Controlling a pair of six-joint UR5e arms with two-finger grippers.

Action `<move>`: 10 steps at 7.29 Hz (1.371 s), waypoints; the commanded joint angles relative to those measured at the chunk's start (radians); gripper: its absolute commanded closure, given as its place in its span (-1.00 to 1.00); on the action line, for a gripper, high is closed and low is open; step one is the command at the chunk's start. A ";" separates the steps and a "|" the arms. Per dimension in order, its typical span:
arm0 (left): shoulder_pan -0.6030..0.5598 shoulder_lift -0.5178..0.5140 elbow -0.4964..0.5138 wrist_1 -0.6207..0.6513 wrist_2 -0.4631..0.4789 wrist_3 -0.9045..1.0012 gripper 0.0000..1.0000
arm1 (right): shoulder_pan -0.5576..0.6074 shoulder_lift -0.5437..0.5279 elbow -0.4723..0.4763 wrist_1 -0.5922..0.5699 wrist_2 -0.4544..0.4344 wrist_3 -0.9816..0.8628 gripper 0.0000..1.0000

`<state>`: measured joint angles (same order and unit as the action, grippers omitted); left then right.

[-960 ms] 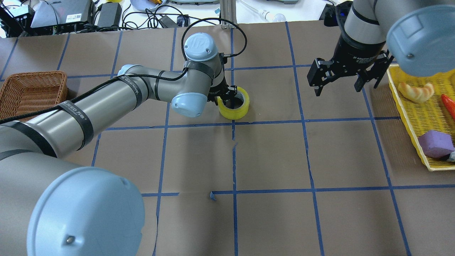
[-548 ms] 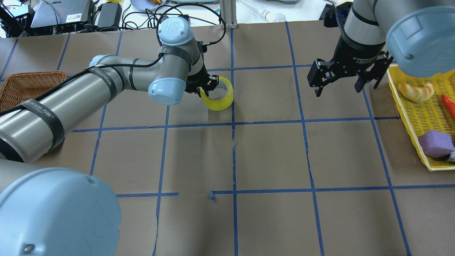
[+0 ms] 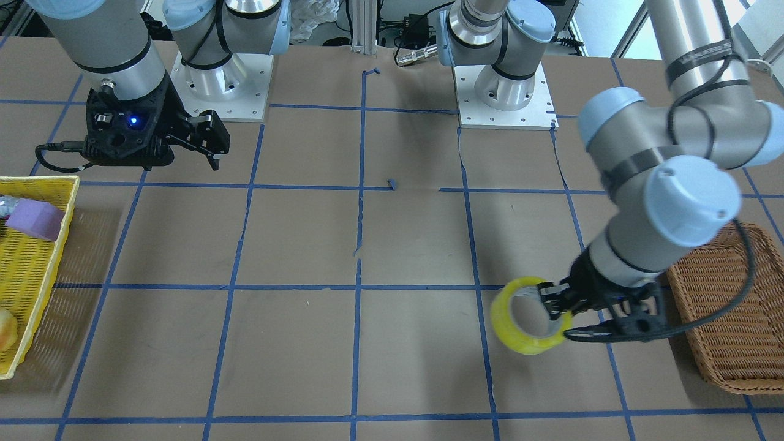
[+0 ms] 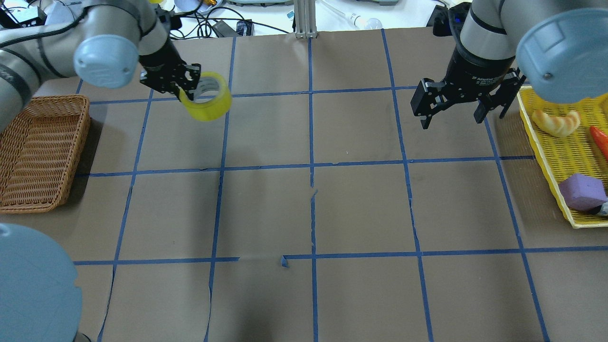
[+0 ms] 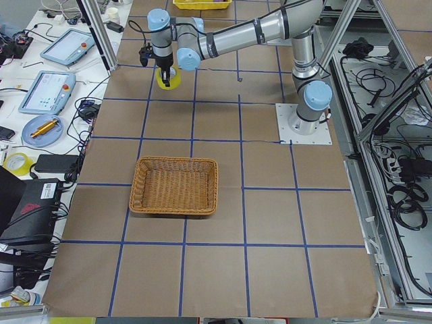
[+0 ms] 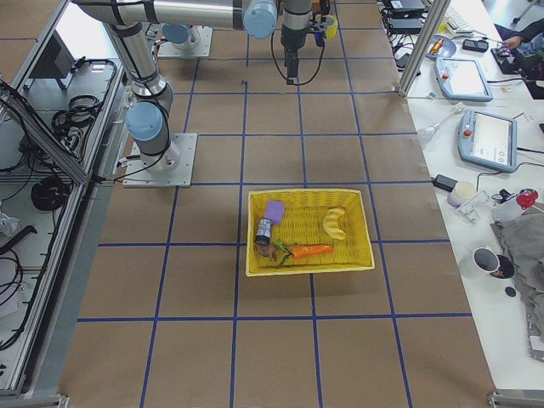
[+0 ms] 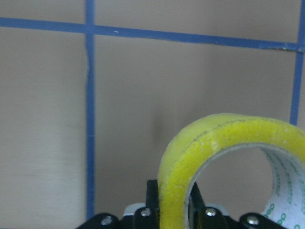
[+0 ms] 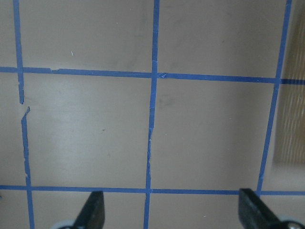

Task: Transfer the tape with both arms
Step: 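Carry the tape roll with the left gripper into the wicker basket and release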

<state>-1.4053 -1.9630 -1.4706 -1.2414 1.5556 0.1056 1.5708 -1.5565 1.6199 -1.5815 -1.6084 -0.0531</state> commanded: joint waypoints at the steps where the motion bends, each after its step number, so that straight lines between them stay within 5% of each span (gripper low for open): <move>1: 0.258 0.010 0.015 -0.030 0.018 0.346 1.00 | 0.000 0.003 0.000 0.000 -0.001 -0.004 -1.00; 4: 0.535 -0.059 0.021 0.054 0.023 0.743 1.00 | 0.000 -0.001 0.000 0.000 -0.001 0.001 -1.00; 8: 0.602 -0.218 0.020 0.244 0.014 0.815 1.00 | 0.000 -0.004 0.000 -0.002 0.002 -0.001 -1.00; 9: 0.602 -0.221 0.020 0.246 0.014 0.828 0.64 | 0.000 -0.004 0.000 0.000 0.004 -0.002 -1.00; 10: 0.600 -0.211 0.018 0.241 0.012 0.821 -0.72 | 0.002 -0.005 0.000 0.000 0.019 0.001 -1.00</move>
<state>-0.8048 -2.1746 -1.4516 -1.0062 1.5691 0.9274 1.5711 -1.5602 1.6199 -1.5820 -1.6010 -0.0536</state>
